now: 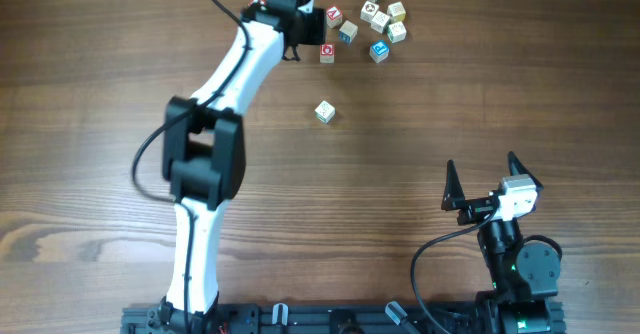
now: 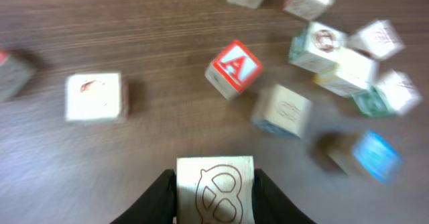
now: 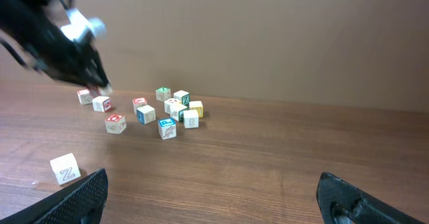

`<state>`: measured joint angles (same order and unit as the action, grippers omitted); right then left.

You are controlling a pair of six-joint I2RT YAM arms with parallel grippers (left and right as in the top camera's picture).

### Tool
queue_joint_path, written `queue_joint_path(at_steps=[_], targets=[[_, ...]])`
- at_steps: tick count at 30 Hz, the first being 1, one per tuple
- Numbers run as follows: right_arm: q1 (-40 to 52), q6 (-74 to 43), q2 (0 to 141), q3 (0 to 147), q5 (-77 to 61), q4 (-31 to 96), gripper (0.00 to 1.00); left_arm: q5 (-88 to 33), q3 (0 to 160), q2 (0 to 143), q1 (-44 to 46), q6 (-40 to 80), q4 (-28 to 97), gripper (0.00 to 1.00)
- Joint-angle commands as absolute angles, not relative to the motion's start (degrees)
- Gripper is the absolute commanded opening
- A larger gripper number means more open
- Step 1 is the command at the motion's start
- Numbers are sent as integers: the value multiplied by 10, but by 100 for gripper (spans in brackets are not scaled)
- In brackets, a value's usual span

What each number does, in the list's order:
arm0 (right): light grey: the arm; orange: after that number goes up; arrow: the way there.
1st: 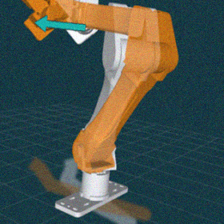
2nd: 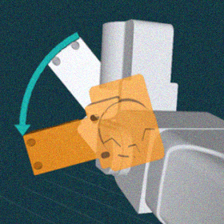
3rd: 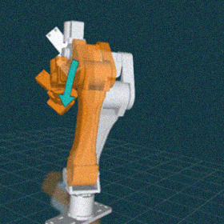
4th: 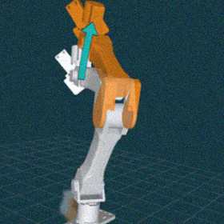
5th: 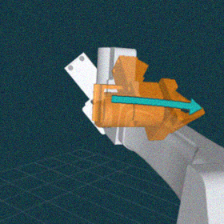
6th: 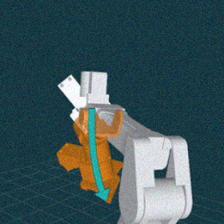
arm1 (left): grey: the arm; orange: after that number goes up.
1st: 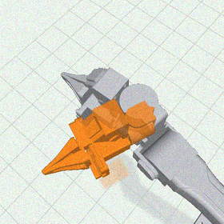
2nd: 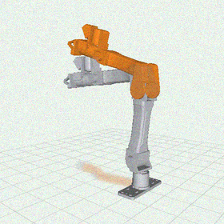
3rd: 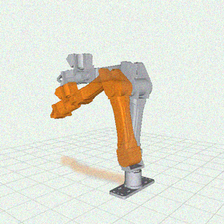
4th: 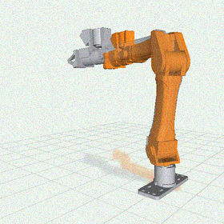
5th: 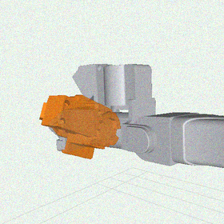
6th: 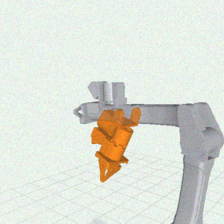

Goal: Form a circle

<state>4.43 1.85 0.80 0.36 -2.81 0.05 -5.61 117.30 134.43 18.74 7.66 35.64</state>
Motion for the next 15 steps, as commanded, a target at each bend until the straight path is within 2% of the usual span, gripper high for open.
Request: queue_joint_path(at_steps=[1,3,4,7,10,15], targets=[[47,29,6,3,-35,-1,100,-53,1186,1220,187,78,462,30],[47,29,6,3,-35,0,100,-53,1186,1184,189,78,541,27],[47,29,6,3,-35,0,100,-53,1186,1151,194,78,630,23],[46,29,6,3,-35,-1,100,-53,1186,1126,213,80,740,19],[46,29,6,3,-35,0,100,-53,1176,1125,251,87,796,19],[47,29,6,3,-35,0,100,-51,1087,1125,335,125,790,17]])
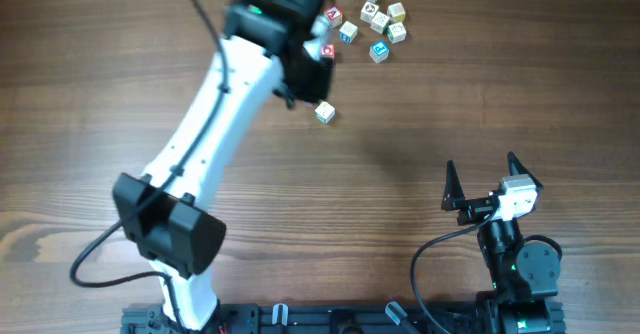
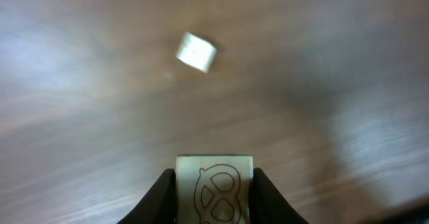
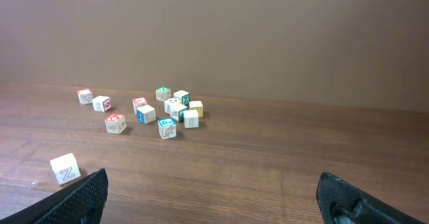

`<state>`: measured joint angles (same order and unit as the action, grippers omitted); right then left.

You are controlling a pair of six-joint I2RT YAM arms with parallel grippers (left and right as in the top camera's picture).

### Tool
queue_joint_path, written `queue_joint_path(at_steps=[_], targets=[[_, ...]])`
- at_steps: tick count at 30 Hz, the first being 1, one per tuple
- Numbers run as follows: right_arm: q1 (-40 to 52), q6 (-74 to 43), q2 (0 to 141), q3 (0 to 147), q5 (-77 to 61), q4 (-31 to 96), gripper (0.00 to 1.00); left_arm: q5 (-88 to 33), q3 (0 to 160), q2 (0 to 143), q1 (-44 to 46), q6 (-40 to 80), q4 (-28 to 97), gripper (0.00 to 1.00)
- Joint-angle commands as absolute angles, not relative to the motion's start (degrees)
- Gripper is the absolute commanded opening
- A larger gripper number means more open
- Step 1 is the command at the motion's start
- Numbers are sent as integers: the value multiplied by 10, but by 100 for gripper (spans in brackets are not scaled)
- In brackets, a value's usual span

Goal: Form a circle

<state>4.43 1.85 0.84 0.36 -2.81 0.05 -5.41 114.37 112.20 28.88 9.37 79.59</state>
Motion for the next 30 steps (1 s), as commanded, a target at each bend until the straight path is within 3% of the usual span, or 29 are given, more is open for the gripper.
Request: queue_joint_path(at_steps=[1,7,14,21,23,27,30], targets=[[46,29,6,3,-35,-1,100,-50,1064,1125,347,130,780,15],[46,29,6,3,-35,0,100,-40,886,1125,381,172,684,14],[46,29,6,3,-35,0,100,-46,688,1125,381,172,397,18],[46,29,6,3,-35,-1,100,-1,657,1125,368,165,304,20],[46,29,6,3,-35,0,100,-1,657,1125,368,165,308,24],[47,29,6,3,-35,0,100,-1,658,1125,368,165,320,42],[46,29,6,3,-35,-1,100,-1,658,1119,368,165,335,48]])
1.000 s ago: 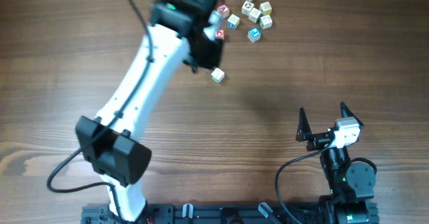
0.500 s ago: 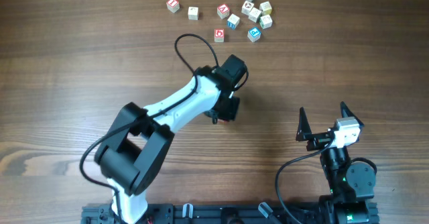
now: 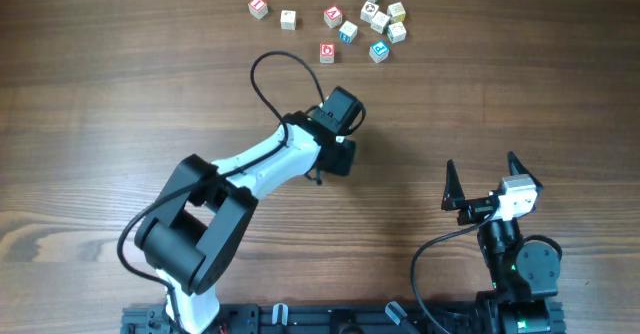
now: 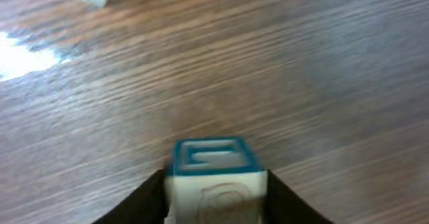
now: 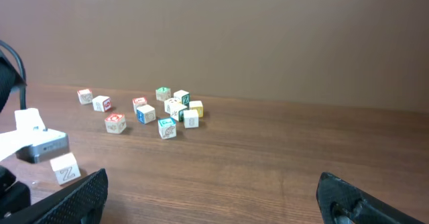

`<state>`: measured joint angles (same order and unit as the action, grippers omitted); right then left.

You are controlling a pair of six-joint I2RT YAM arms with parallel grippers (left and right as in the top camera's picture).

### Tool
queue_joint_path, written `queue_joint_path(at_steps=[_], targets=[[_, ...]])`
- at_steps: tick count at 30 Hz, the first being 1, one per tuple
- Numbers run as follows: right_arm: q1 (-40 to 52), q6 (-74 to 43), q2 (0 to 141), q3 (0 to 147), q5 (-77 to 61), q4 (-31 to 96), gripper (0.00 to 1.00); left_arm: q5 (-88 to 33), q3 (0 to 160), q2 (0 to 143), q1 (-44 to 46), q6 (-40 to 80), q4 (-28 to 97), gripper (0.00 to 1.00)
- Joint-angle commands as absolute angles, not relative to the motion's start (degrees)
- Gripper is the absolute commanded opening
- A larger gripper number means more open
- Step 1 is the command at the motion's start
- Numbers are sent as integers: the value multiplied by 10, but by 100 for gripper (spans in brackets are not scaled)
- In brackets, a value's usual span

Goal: Form a circle

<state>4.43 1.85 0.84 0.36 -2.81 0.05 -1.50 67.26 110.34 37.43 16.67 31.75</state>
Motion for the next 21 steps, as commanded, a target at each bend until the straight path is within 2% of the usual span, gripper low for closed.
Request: queue_joint_path(at_steps=[1,3,4,5,15,21], targets=[[47,29,6,3,-35,-1,100,-1,658,1113,368,165,340,52],[46,29,6,3,-35,0,100,-1,658,1096,368,165,349,69],[46,29,6,3,-35,0,100,-1,658,1083,368,165,352,82],[46,29,6,3,-35,0,100,-1,658,1068,368,166,357,100],[46,29,6,3,-35,0,100,-1,658,868,369,170,473,100],[46,29,6,3,-36,0,100,-1,658,730,369,170,494,100]])
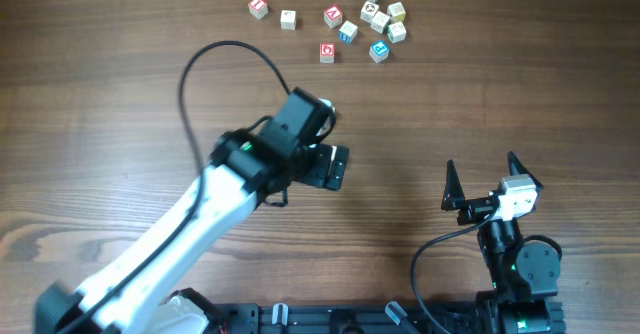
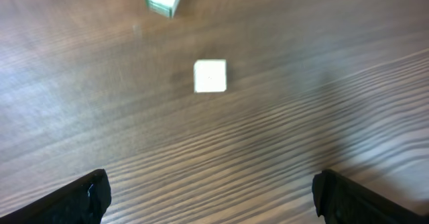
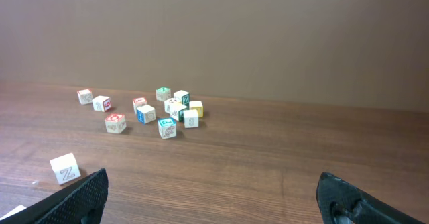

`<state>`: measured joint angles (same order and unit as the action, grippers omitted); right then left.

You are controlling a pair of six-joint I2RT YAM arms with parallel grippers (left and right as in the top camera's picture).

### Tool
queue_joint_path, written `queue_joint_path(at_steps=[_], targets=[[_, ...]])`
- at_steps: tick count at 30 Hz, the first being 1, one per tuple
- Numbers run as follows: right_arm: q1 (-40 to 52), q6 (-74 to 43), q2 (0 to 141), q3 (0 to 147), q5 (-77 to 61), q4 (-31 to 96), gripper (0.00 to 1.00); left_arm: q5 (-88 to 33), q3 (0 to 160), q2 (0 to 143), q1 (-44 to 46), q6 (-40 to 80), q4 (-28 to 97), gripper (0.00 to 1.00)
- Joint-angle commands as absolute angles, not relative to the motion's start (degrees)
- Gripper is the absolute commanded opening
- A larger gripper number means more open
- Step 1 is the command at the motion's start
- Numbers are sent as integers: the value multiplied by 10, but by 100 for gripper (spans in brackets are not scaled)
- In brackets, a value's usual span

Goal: Form a circle

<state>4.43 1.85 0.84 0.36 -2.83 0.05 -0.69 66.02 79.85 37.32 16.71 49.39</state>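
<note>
In the left wrist view a pale wooden block (image 2: 210, 75) lies alone on the brown table, with a second, green-edged block a little beyond it. My left gripper (image 2: 213, 196) hangs open above and behind both, nothing between its fingers; overhead it shows at the table's middle (image 1: 330, 166) and covers the blocks. A cluster of letter blocks (image 1: 370, 19) lies at the far edge. My right gripper (image 1: 482, 179) stands open at the near right, nothing between its fingers (image 3: 67, 197).
Two stray blocks, one red (image 1: 258, 7) and one white (image 1: 288, 18), lie left of the cluster; a red block (image 1: 327, 51) sits just in front of it. A Z block (image 3: 65, 168) shows in the right wrist view. The left arm (image 1: 190, 234) crosses the table's near left.
My left gripper was shut on a blue-topped block low on the table; now it is open and higher, and the block lies free on the wood. The right arm has not moved.
My left gripper first held a block with a pretzel drawing over the far cluster. Then it had it near the lone block at mid table. Later it was down at the table beside that block, and now the block rests there, let go.
</note>
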Motion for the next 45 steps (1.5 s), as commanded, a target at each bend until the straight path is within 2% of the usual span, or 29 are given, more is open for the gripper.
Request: queue_joint_path(at_steps=[1,7,20,29,35,40,43,45], targets=[[46,29,6,3,-35,-1,100,-1,658,712,369,170,493,100],[46,29,6,3,-35,0,100,9,658,620,368,170,485,100],[47,28,6,3,-35,-1,100,186,665,588,364,170,444,100],[46,29,6,3,-35,-1,100,179,665,588,244,172,417,100],[46,29,6,3,-35,0,100,174,665,589,194,180,473,100],[47,23,6,3,-48,-2,100,173,664,595,156,239,509,100],[46,-88,6,3,-53,-5,100,158,664,610,144,252,507,100],[46,-350,6,3,-79,-4,100,122,664,629,132,252,504,100]])
